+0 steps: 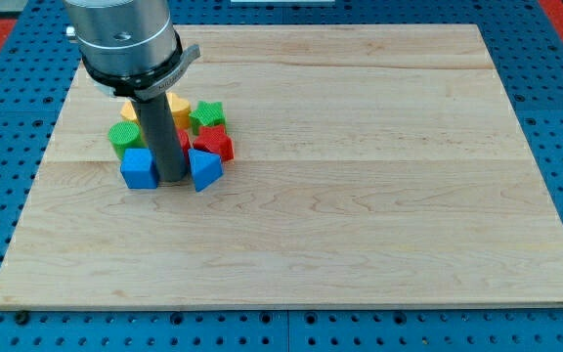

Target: Place your arm to the left of the blue cube

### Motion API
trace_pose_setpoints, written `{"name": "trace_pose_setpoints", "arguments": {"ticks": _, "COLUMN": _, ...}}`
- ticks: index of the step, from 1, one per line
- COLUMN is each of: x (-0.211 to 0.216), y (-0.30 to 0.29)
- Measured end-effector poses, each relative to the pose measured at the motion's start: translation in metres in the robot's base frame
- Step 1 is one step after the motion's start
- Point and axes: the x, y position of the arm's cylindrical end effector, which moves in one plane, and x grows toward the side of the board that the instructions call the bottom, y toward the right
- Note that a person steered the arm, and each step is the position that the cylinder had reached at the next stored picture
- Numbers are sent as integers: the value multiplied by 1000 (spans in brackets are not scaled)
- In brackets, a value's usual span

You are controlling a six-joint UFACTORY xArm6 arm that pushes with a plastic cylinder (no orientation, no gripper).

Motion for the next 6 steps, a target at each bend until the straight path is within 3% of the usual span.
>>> {"name": "trace_pose_setpoints", "arguments": {"ticks": 1, "x": 6, "y": 0}}
{"name": "trace_pose_setpoints", "arguments": {"ticks": 2, "x": 57, "y": 0}}
{"name": "trace_pose_setpoints", "arguments": {"ticks": 4, "x": 29, "y": -98}}
{"name": "trace_pose_setpoints", "arguments": {"ticks": 6, "x": 6, "y": -103}}
